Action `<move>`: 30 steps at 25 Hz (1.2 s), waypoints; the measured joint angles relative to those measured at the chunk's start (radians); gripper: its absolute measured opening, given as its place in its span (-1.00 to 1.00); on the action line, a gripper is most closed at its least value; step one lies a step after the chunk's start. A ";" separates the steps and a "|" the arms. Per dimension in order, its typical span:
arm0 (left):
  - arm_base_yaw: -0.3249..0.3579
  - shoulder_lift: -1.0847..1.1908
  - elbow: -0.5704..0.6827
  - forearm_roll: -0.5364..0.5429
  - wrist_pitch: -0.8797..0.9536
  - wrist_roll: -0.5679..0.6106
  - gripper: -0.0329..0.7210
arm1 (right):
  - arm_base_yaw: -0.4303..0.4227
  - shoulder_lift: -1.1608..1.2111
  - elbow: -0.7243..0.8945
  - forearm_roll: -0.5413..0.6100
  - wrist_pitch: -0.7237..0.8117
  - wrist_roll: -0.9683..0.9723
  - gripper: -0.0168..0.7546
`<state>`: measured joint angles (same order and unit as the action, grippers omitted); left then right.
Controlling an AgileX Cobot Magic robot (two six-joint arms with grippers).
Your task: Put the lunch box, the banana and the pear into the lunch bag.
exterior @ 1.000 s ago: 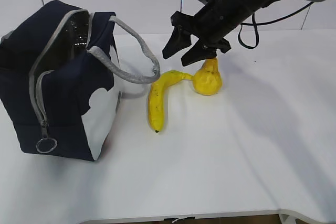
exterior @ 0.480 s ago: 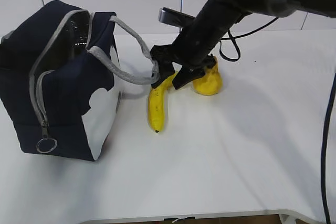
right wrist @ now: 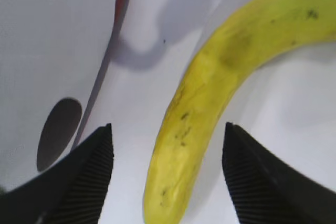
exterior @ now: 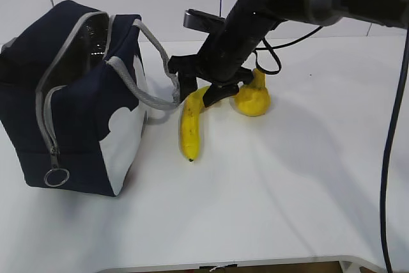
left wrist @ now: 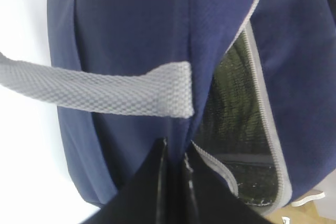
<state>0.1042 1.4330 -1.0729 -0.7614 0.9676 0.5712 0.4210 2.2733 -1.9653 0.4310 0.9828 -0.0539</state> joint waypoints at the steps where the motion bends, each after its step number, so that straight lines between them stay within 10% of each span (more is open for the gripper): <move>1: 0.000 0.000 0.000 0.000 0.000 0.000 -0.95 | 0.000 0.006 0.000 -0.005 -0.005 0.008 0.42; 30: 0.000 0.000 0.000 -0.002 0.005 0.000 -0.95 | 0.000 0.076 0.000 -0.013 -0.071 0.072 0.42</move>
<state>0.1042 1.4330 -1.0729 -0.7634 0.9722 0.5712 0.4210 2.3494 -1.9653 0.4184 0.9116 0.0178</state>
